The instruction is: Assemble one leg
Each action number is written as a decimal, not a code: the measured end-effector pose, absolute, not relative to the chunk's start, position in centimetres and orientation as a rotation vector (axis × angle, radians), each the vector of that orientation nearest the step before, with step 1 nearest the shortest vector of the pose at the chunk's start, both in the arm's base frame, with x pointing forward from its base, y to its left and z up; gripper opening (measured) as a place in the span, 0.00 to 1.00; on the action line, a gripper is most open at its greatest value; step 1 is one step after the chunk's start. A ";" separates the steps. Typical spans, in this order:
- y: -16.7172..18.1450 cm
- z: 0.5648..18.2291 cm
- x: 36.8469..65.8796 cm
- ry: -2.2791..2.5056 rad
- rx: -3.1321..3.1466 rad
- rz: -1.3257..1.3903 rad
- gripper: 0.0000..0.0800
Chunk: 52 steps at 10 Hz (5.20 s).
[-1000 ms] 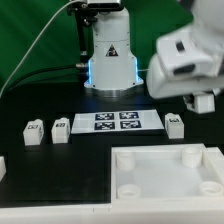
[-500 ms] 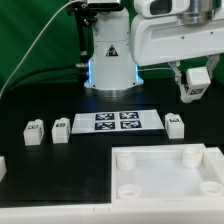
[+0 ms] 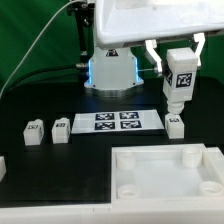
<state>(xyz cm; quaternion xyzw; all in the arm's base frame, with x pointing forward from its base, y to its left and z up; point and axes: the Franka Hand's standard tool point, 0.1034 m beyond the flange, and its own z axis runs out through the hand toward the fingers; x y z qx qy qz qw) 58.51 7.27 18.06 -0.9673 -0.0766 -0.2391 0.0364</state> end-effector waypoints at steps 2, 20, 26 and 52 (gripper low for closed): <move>6.3 18.9 59.8 -0.214 -2.909 -1.077 0.36; 11.4 8.8 61.4 -0.229 -2.876 -0.898 0.36; 11.2 7.3 61.1 -0.219 -2.884 -0.869 0.36; 12.4 9.8 61.3 -0.109 -2.875 0.242 0.81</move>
Offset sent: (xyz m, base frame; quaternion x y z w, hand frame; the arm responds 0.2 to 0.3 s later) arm 0.0000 0.0000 0.0000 0.0000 0.0000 0.0000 1.0000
